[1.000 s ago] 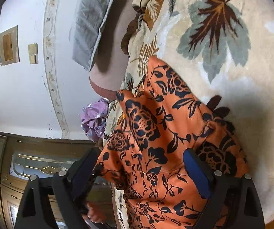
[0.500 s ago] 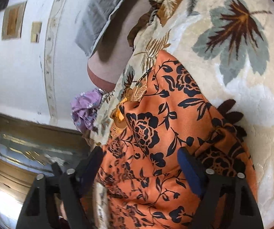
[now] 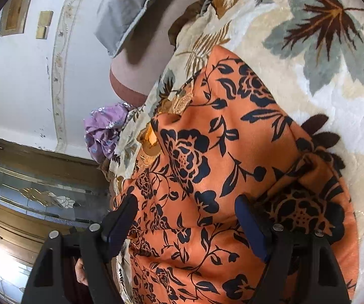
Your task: Fold small clothes
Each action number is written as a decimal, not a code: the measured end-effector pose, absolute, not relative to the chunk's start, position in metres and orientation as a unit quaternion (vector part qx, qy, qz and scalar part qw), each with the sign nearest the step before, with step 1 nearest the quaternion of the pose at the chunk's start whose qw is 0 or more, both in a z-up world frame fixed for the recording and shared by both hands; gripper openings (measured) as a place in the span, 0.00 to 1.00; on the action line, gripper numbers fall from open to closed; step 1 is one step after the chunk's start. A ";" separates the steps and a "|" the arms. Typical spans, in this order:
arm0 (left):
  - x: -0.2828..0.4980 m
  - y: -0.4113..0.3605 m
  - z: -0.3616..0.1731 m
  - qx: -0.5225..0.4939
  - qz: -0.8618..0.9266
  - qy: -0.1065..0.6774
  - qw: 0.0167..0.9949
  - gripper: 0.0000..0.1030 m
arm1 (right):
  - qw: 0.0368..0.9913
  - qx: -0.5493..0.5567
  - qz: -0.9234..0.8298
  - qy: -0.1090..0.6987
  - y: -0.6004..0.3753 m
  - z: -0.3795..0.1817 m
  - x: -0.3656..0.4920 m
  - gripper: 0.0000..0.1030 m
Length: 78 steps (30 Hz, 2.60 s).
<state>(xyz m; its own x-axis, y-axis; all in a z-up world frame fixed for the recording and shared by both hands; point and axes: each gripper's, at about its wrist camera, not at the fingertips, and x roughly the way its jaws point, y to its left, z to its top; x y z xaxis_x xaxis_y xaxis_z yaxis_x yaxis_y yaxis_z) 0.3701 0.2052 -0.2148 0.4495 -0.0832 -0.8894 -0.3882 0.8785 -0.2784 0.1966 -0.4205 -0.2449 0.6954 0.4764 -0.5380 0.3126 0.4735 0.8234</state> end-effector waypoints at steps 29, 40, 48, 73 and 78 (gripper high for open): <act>0.400 0.237 -0.264 -0.386 0.087 0.445 0.803 0.16 | 0.842 0.347 0.047 0.410 -0.362 -0.229 0.232 0.79; 0.388 0.141 -0.150 -0.224 0.000 0.390 0.893 0.05 | 0.843 0.357 0.048 0.401 -0.368 -0.222 0.232 0.79; 0.348 -0.031 -0.056 -0.068 -0.172 0.367 0.912 0.05 | 0.845 0.398 0.029 0.356 -0.403 -0.202 0.215 0.79; 0.340 -0.033 -0.192 0.049 -0.122 0.496 0.858 0.60 | 0.847 0.372 0.003 0.381 -0.421 -0.210 0.242 0.79; 0.345 -0.022 -0.222 0.052 -0.084 0.518 0.850 0.60 | 0.846 0.356 0.017 0.396 -0.406 -0.226 0.255 0.78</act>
<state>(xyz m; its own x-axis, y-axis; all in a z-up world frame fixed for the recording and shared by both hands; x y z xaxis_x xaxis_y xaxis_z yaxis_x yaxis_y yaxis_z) 0.3454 -0.0219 -0.2225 0.4490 -0.0890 -0.8891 0.1958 0.9806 0.0007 0.2545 -0.4061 -0.2258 0.6851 0.3106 -0.6589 0.2542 0.7457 0.6159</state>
